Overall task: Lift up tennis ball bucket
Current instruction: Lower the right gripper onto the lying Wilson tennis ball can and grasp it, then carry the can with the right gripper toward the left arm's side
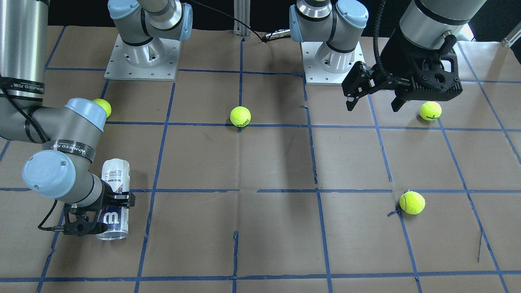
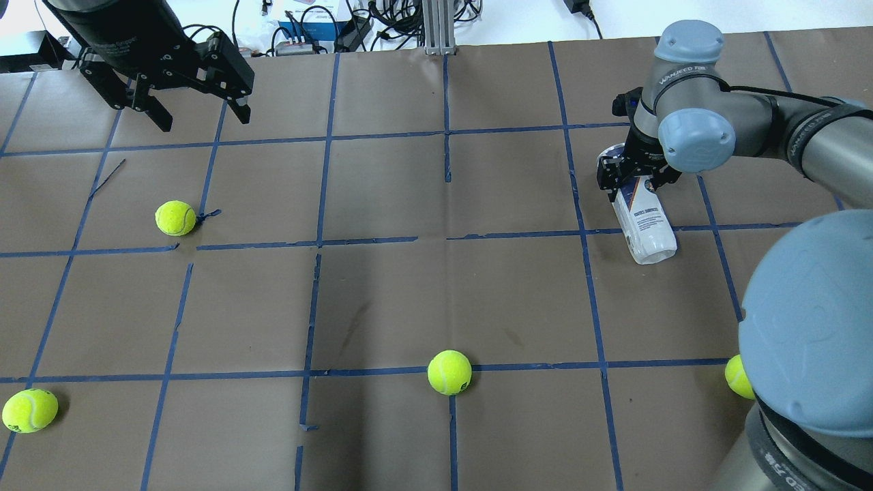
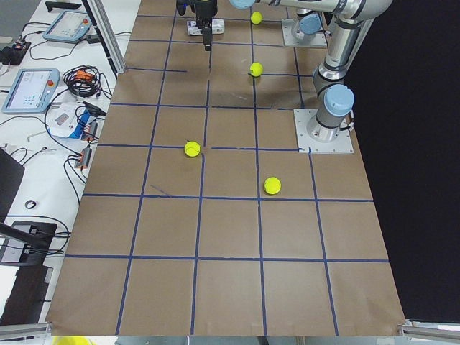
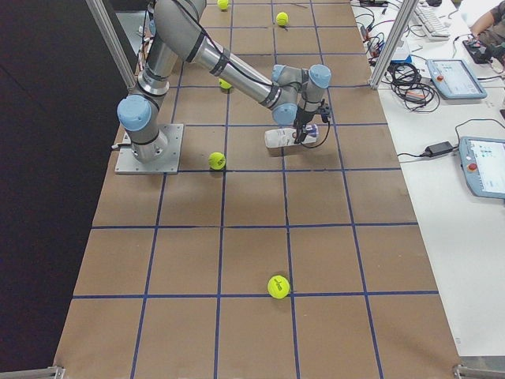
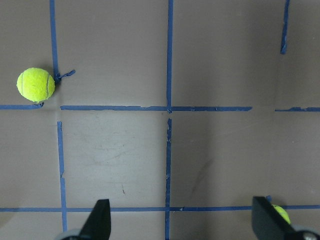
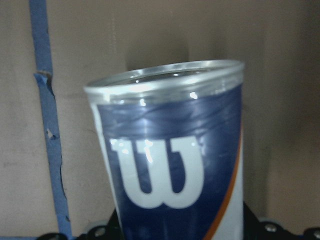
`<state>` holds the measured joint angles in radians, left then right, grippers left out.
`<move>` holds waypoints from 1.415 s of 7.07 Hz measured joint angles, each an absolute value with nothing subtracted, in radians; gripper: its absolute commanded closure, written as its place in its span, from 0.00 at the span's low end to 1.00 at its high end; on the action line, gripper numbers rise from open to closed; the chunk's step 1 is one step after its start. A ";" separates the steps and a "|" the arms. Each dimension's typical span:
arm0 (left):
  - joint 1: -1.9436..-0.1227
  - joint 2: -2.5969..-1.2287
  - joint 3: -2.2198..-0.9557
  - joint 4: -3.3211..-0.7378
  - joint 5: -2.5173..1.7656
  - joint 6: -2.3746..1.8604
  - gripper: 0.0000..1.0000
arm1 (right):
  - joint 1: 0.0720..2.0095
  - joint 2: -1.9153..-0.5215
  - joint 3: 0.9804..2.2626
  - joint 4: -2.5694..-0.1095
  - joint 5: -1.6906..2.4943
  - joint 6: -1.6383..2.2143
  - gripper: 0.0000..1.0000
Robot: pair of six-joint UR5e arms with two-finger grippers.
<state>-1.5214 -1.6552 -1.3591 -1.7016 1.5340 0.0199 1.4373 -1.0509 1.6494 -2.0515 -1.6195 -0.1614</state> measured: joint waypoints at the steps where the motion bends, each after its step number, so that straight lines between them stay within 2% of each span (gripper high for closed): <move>1: -1.521 -1.655 -1.358 -1.700 1.534 0.020 0.00 | 1.440 -1.058 1.641 -2.046 -1.619 -0.161 0.45; 3: -1.521 -1.655 -1.355 -1.700 1.534 0.020 0.00 | 1.495 -1.093 1.618 -2.022 -1.611 -0.204 0.44; 5: -1.520 -1.655 -1.355 -1.700 1.534 0.020 0.00 | 1.642 -1.102 1.506 -1.963 -1.605 -0.320 0.42; 7: -1.521 -1.655 -1.355 -1.700 1.534 0.020 0.00 | 1.760 -1.070 1.396 -1.953 -1.575 -0.520 0.42; 10: -1.522 -1.655 -1.355 -1.700 1.534 0.020 0.00 | 1.844 -1.003 1.366 -2.069 -1.516 -0.788 0.38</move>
